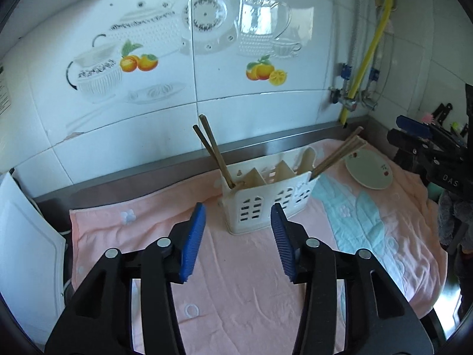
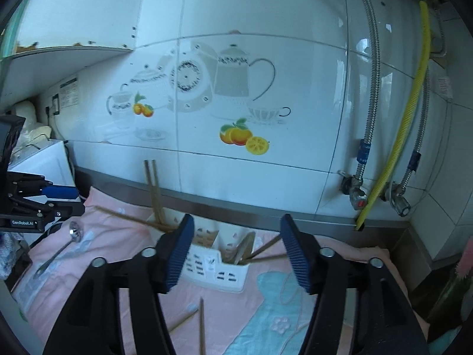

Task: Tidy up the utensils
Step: 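Move the left tool back to the last chopsticks while the right tool returns too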

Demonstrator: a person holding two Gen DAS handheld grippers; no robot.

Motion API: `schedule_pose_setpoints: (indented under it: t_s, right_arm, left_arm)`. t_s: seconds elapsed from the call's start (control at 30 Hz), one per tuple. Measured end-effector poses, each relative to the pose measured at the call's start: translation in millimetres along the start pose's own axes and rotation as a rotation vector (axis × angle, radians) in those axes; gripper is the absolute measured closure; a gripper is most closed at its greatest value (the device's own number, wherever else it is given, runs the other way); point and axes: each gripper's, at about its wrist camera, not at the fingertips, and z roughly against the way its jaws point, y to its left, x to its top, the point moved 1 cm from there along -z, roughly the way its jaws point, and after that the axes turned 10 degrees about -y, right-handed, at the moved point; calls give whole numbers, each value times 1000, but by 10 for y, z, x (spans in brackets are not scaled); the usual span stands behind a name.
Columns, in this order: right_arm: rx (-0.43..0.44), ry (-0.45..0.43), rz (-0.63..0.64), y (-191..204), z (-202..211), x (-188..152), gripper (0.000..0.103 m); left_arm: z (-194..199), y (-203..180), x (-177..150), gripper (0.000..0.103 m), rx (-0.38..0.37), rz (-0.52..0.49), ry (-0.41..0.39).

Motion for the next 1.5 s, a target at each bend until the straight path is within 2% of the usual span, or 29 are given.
schedule_pose_setpoints:
  t_s: [0.03,0.1,0.23,0.3,0.47,0.7,1.03,1.13,1.23,1.5]
  right_arm:
    - [4,-5,0,15,61,-33,38]
    - [9,-18,-2,42,183,-113,32]
    - [32,-7,-8,98,341,-302,28]
    - [40,1,-15,126,418,-429,23]
    - [47,39,-34,173,537,-813,20]
    - [30,119,-54,170,563,-1352,20]
    - [74,238,-79,267,485,-1942,20]
    - [82,265,-75,308,420,-2057,22]
    - [90,300,-82,325,330,-2158,28]
    - [118,372,-77,377,139,-2324,59]
  left_arm:
    - [38,-20,-48,51,4,-2,-11]
    - [117,-58,-163,39,10,1,-35]
    - [249,-93,-426,30,11,27,-70]
    - [294,-103,-551,19,8,45,-82]
    - [353,-144,-829,11,17,70,-93]
    - [361,-166,-1157,9,28,111,-78]
    - [343,-148,-1563,9,58,172,-34]
    - [334,-134,-1645,9,62,181,-21]
    - [331,-124,-1708,9,72,182,-12]
    - [305,-89,-1820,9,80,197,2]
